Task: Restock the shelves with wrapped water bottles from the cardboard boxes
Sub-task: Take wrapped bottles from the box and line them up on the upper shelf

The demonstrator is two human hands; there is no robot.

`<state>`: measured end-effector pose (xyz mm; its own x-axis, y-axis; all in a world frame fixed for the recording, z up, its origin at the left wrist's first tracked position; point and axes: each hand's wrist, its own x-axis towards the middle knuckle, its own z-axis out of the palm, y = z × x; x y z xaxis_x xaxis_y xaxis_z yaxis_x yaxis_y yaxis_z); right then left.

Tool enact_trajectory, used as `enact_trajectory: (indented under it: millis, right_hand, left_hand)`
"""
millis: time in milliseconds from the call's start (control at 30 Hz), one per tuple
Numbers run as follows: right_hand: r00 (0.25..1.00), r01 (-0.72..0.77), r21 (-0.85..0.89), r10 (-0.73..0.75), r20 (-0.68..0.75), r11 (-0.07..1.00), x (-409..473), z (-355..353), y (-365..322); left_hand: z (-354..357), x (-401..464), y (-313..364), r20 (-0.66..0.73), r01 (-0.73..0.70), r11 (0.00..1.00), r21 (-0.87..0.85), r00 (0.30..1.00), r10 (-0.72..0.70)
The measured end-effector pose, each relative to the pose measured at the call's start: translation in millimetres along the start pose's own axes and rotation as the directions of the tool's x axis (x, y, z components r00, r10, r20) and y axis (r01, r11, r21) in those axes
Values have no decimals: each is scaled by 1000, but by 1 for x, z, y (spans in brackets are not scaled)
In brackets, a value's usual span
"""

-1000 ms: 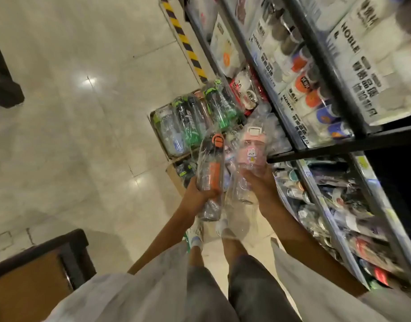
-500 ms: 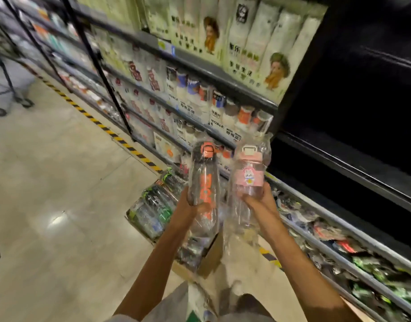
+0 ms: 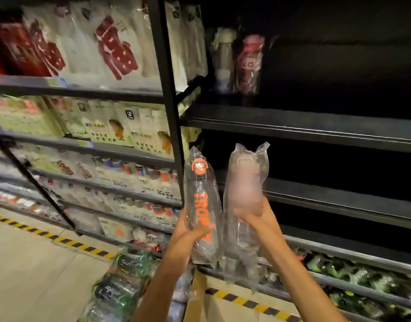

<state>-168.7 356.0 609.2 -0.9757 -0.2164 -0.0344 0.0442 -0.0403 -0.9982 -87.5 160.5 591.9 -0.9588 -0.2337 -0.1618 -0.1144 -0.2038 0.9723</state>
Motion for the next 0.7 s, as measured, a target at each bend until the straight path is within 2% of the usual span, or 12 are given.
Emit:
enact_trajectory:
  millis: [300, 700]
  right_hand:
    - [979, 157, 36, -151, -138, 987, 6, -100, -86]
    - [871, 436, 0, -422, -252, 900, 116, -152, -203]
  left_hand:
    - [117, 29, 64, 128, -187, 982, 37, 975, 181]
    - [199, 156, 184, 159, -412, 911, -25, 898, 410]
